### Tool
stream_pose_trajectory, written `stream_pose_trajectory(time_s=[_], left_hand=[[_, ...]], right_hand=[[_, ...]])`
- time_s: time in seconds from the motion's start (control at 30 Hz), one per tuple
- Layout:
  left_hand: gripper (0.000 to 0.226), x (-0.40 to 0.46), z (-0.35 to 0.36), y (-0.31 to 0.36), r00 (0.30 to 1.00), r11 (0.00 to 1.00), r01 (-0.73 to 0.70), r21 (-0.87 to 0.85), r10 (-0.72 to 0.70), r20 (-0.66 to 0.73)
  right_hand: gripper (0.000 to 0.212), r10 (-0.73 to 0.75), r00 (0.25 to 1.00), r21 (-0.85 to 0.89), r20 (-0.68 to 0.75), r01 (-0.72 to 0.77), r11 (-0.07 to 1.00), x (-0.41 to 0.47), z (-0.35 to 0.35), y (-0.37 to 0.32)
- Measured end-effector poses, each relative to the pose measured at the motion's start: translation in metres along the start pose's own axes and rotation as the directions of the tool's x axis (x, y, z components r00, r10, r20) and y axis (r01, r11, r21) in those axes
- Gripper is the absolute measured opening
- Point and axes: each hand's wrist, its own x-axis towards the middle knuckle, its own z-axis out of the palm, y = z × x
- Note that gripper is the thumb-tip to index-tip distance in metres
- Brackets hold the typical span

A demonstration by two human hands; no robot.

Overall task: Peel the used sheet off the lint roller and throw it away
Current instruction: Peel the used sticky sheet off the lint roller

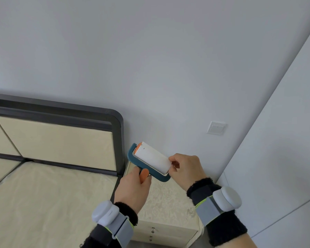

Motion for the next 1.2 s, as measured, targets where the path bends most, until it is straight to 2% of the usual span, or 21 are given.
stream_pose_trajectory(time_s=[0.1, 0.2, 0.53, 0.8, 1.2], left_hand=[[0.023, 0.001, 0.001, 0.002, 1.000, 1.000, 0.007, -0.001, -0.007, 0.003], [0.022, 0.000, 0.001, 0.002, 1.000, 1.000, 0.008, 0.017, -0.008, 0.009], [0.019, -0.001, 0.001, 0.003, 1.000, 0.999, -0.006, 0.034, 0.006, 0.017], [0.016, -0.002, 0.001, 0.005, 0.999, 0.998, -0.034, 0.051, 0.033, 0.016], [0.013, -0.003, 0.004, 0.001, 0.999, 0.997, -0.036, 0.074, 0.035, 0.018]], right_hand=[[0.034, 0.004, 0.998, -0.013, 0.057, -0.003, 1.000, -0.004, 0.006, -0.002], [0.038, 0.038, 0.998, -0.016, 0.056, -0.037, 0.999, -0.004, 0.008, -0.001], [0.036, 0.048, 0.996, 0.006, 0.070, -0.049, 0.999, -0.005, 0.004, 0.000], [0.031, 0.077, 0.990, -0.060, 0.119, -0.070, 0.996, -0.005, 0.000, -0.004], [0.028, 0.078, 0.988, -0.062, 0.135, -0.070, 0.996, -0.007, -0.004, -0.004]])
